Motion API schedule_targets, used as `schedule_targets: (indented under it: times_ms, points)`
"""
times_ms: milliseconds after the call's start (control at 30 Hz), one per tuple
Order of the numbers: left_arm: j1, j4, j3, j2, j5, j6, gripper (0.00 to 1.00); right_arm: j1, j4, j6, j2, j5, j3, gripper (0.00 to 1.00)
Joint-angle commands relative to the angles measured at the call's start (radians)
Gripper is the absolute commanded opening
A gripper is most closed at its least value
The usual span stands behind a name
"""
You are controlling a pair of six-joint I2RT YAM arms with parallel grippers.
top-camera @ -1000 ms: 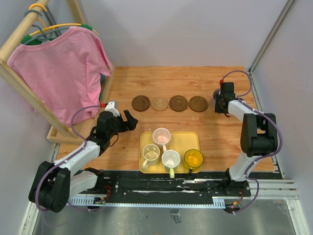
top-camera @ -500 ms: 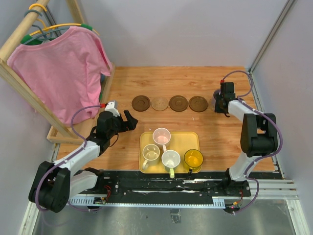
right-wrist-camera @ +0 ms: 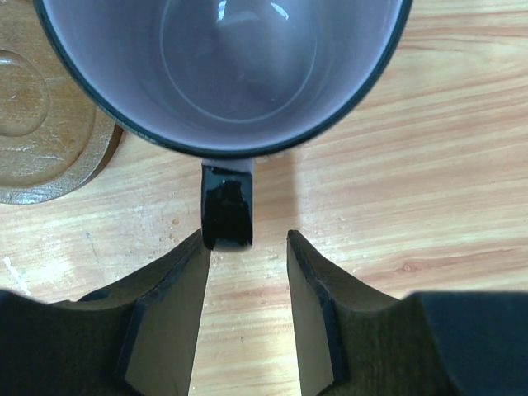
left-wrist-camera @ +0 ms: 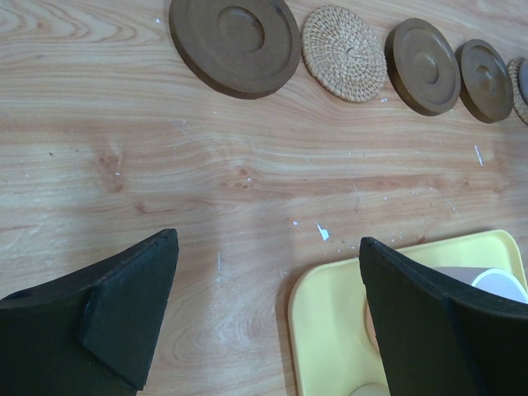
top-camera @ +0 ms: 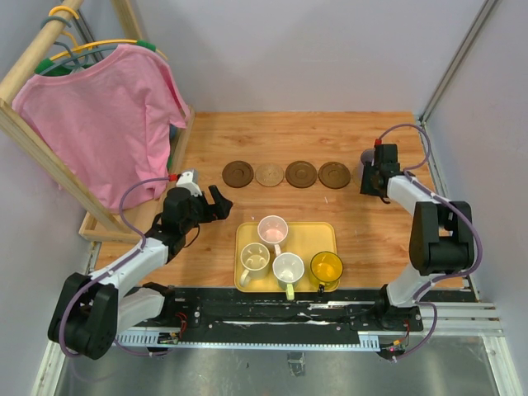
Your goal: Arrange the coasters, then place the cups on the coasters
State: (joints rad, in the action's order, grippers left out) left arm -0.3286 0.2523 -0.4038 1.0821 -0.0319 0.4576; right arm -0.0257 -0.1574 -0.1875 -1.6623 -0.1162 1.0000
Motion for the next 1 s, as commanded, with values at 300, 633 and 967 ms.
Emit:
schedule_targets:
  times_ms: [300,633,967]
  points:
    - [-0.004,-0.006,0.003,-0.054,-0.004,0.001,0.94,0.026,-0.099,-0.054,0.223,0.018,-0.034,0.5]
    - [-0.003,0.03,0.001,-0.018,-0.023,-0.001,0.95,-0.071,-0.26,-0.144,0.559,0.035,-0.166,0.84]
    - [-0.003,0.024,-0.005,-0.023,-0.056,-0.018,0.94,-0.507,-0.521,-0.33,0.803,-0.102,-0.245,0.99]
